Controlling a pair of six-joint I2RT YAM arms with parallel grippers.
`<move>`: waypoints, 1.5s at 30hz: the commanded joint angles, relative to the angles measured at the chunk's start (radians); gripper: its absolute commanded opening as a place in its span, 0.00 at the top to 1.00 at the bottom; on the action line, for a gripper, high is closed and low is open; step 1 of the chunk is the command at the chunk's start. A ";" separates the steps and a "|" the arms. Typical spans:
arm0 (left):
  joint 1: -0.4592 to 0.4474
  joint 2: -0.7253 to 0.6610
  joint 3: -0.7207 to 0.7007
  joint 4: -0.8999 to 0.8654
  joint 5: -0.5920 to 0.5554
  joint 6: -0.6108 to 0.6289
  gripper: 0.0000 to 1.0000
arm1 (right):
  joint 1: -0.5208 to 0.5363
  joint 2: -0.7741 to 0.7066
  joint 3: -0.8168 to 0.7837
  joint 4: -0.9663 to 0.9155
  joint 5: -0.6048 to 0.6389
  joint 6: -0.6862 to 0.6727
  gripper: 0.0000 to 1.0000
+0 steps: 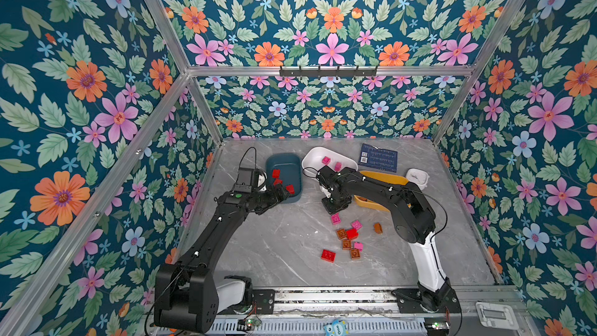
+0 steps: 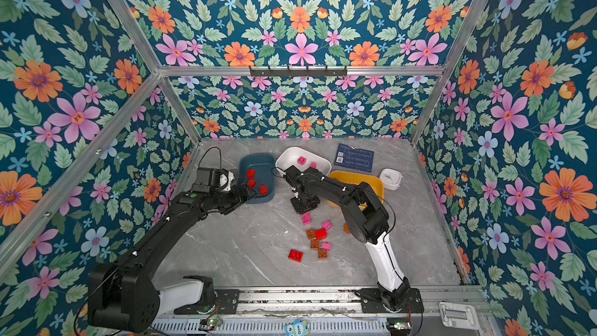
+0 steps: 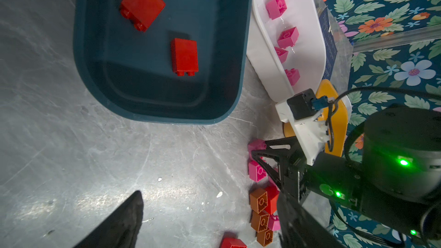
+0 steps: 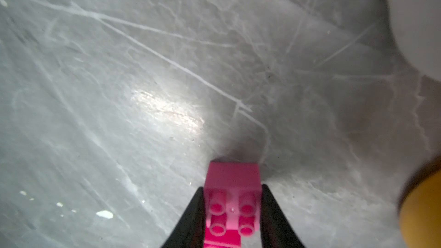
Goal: Sort the legos into containers by color
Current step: Pick up the lego from the center of the table, then place the lego in the container.
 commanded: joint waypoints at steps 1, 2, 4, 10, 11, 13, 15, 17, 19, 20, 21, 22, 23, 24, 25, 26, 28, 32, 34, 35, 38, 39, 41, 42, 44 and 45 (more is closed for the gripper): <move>0.001 0.001 0.005 -0.015 -0.008 0.024 0.12 | 0.003 0.001 0.009 -0.032 0.020 -0.004 0.70; 0.000 0.000 0.005 -0.015 -0.008 0.026 0.12 | 0.002 0.001 0.012 -0.036 0.020 -0.006 0.71; 0.000 -0.002 0.003 -0.018 -0.009 0.027 0.12 | 0.002 -0.006 0.027 -0.048 0.022 -0.012 0.71; 0.000 -0.008 0.010 -0.027 -0.016 0.030 0.12 | -0.011 -0.049 0.114 -0.089 0.036 -0.041 0.71; 0.000 -0.007 0.013 -0.027 -0.015 0.030 0.12 | -0.017 -0.054 0.136 -0.092 0.036 -0.048 0.71; 0.000 -0.004 0.016 -0.023 -0.014 0.030 0.12 | -0.035 -0.059 0.172 -0.093 0.050 -0.064 0.71; 0.000 -0.001 0.019 -0.017 -0.010 0.029 0.12 | -0.064 -0.052 0.206 -0.079 0.057 -0.076 0.72; 0.001 0.005 0.024 -0.015 -0.005 0.027 0.12 | -0.094 -0.033 0.252 -0.080 0.062 -0.088 0.71; 0.000 0.006 0.029 -0.014 -0.006 0.027 0.12 | -0.125 -0.007 0.296 -0.079 0.078 -0.106 0.72; 0.000 0.007 0.032 -0.012 -0.005 0.026 0.12 | -0.143 0.008 0.320 -0.078 0.081 -0.115 0.72; 0.000 0.010 0.036 -0.011 -0.003 0.025 0.12 | -0.161 0.025 0.346 -0.074 0.086 -0.123 0.72; 0.000 0.013 0.039 -0.011 -0.002 0.024 0.12 | -0.175 0.042 0.368 -0.075 0.086 -0.129 0.72; 0.000 0.016 0.041 -0.010 -0.002 0.024 0.12 | -0.191 0.063 0.397 -0.075 0.086 -0.134 0.72; 0.000 0.016 0.042 -0.009 -0.003 0.023 0.12 | -0.206 0.084 0.425 -0.074 0.088 -0.141 0.72; 0.001 0.019 0.043 -0.006 0.000 0.021 0.12 | -0.218 0.103 0.449 -0.076 0.087 -0.145 0.72; 0.000 0.021 0.045 -0.005 0.001 0.019 0.12 | -0.227 0.130 0.486 -0.085 0.088 -0.151 0.72; 0.000 0.024 0.046 -0.003 0.001 0.018 0.12 | -0.245 0.175 0.542 -0.090 0.088 -0.159 0.72; 0.000 0.030 0.054 -0.002 0.000 0.017 0.12 | -0.273 0.263 0.646 -0.106 0.081 -0.165 0.71; 0.000 0.030 0.053 -0.003 -0.002 0.015 0.12 | -0.280 0.293 0.686 -0.117 0.080 -0.172 0.65; 0.000 0.031 0.055 -0.004 -0.003 0.015 0.12 | -0.282 0.306 0.704 -0.123 0.084 -0.176 0.60; 0.000 0.029 0.058 -0.012 -0.005 0.017 0.12 | -0.283 0.310 0.731 -0.146 0.086 -0.186 0.46; 0.000 0.027 0.059 -0.015 -0.008 0.020 0.12 | -0.283 0.298 0.725 -0.146 0.084 -0.189 0.44; 0.001 0.027 0.062 -0.020 -0.008 0.021 0.12 | -0.283 0.264 0.690 -0.129 0.071 -0.193 0.41; 0.000 0.027 0.061 -0.020 -0.008 0.021 0.13 | -0.283 0.241 0.667 -0.124 0.059 -0.195 0.40; 0.000 0.027 0.062 -0.023 -0.009 0.023 0.13 | -0.281 0.193 0.616 -0.116 0.023 -0.197 0.40; 0.000 0.027 0.062 -0.024 -0.008 0.023 0.12 | -0.279 0.162 0.583 -0.112 -0.003 -0.199 0.40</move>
